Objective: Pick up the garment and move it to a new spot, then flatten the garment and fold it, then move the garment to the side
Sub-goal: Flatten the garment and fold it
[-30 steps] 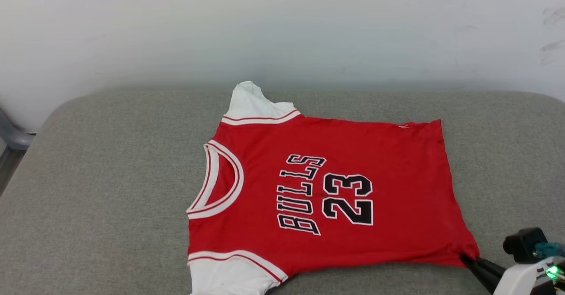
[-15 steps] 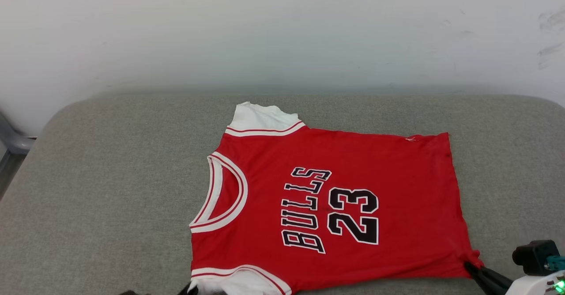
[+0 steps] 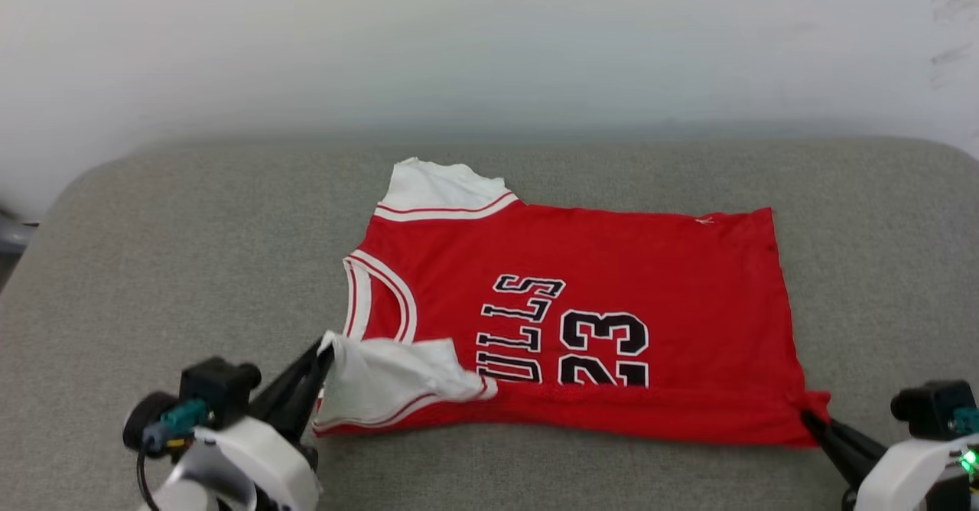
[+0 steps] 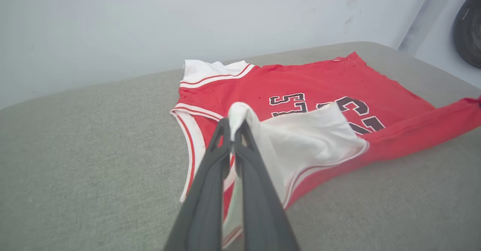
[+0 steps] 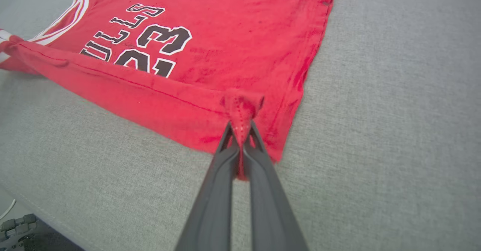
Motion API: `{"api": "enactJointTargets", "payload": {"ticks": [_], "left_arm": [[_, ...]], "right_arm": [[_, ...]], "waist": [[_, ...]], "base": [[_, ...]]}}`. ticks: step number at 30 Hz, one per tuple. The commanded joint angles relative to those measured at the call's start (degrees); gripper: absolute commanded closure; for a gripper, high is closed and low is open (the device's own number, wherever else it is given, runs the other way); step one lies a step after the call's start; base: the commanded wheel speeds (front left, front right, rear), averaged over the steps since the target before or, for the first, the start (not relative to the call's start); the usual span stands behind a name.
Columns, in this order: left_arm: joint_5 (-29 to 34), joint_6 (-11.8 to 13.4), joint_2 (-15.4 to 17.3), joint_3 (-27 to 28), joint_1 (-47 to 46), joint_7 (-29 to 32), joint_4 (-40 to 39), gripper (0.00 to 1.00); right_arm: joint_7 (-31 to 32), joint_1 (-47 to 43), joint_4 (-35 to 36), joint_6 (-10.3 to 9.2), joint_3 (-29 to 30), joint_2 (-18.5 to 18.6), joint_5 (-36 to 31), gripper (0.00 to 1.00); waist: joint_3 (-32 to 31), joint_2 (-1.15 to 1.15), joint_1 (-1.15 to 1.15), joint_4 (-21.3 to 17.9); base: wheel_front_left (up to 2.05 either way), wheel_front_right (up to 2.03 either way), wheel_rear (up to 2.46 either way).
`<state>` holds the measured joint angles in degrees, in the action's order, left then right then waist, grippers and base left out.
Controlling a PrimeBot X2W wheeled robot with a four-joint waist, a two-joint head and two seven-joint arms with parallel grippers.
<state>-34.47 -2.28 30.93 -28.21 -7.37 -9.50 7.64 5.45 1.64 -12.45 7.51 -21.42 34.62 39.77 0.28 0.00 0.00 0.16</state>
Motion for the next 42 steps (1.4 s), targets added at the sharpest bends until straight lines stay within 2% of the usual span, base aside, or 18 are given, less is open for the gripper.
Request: {"api": "enactJointTargets", "payload": {"ticks": [1, 14, 27, 37, 38, 39, 40, 42], "left_arm": [[0.7, -1.0, 0.1, -0.1, -3.3, -0.2, 2.1, 1.00], [2.2, -4.6, -1.3, -2.8, -19.6, -1.5, 16.4, 1.00], [-0.3, -5.1, -3.5, -9.5, -28.7, -3.5, 32.9, 1.00], [-5.7, -5.1, -3.4, -16.6, -30.5, -5.1, 39.9, 1.00], [-6.2, -5.1, -3.5, -16.9, -30.9, -5.1, 40.3, 0.79], [-6.6, -5.1, -3.5, -17.0, -31.3, -5.3, 40.6, 0.36], [-6.5, -5.1, -3.3, -17.2, -31.9, -5.4, 40.8, 0.00], [-6.6, -5.1, -3.1, -17.6, -32.5, -5.6, 40.9, 0.00]], "right_arm": [[0.3, 2.1, 0.2, -0.05, 0.3, -0.8, -0.4, 1.00], [0.2, 12.2, -3.3, -0.05, -0.8, -2.5, -1.4, 1.00], [-0.1, 20.9, -11.1, -0.06, -5.3, -4.2, -1.9, 1.00], [-1.7, 22.8, -14.8, -0.07, -8.2, -4.6, -0.5, 1.00], [-1.9, 22.8, -14.8, -0.07, -8.4, -4.6, -0.1, 0.74], [-2.1, 22.8, -14.7, -0.06, -8.5, -4.7, 0.2, 0.28], [-2.6, 22.9, -14.5, -0.06, -8.6, -4.5, 0.3, 0.00], [-3.5, 22.5, -13.9, -0.06, -8.9, -4.3, 0.7, 0.00]], "waist": [[1.6, 0.00, 0.00, -0.7], [10.7, 0.00, 0.00, -2.4], [16.0, 0.00, 0.00, -3.4], [16.3, 0.00, 0.00, -3.8], [15.9, 0.00, 0.00, -3.7], [15.5, 0.00, 0.00, -3.6], [15.1, 0.00, 0.00, -3.4], [14.0, 0.00, 0.00, -3.0]], "base": [[0.00, 0.00, 0.00], [0.00, 0.00, 0.00], [0.00, 0.00, 0.00], [0.00, 0.00, 0.00], [0.00, 0.00, 0.00], [0.00, 0.00, 0.00], [0.00, 0.00, 0.00], [0.00, 0.00, 0.00]]}}
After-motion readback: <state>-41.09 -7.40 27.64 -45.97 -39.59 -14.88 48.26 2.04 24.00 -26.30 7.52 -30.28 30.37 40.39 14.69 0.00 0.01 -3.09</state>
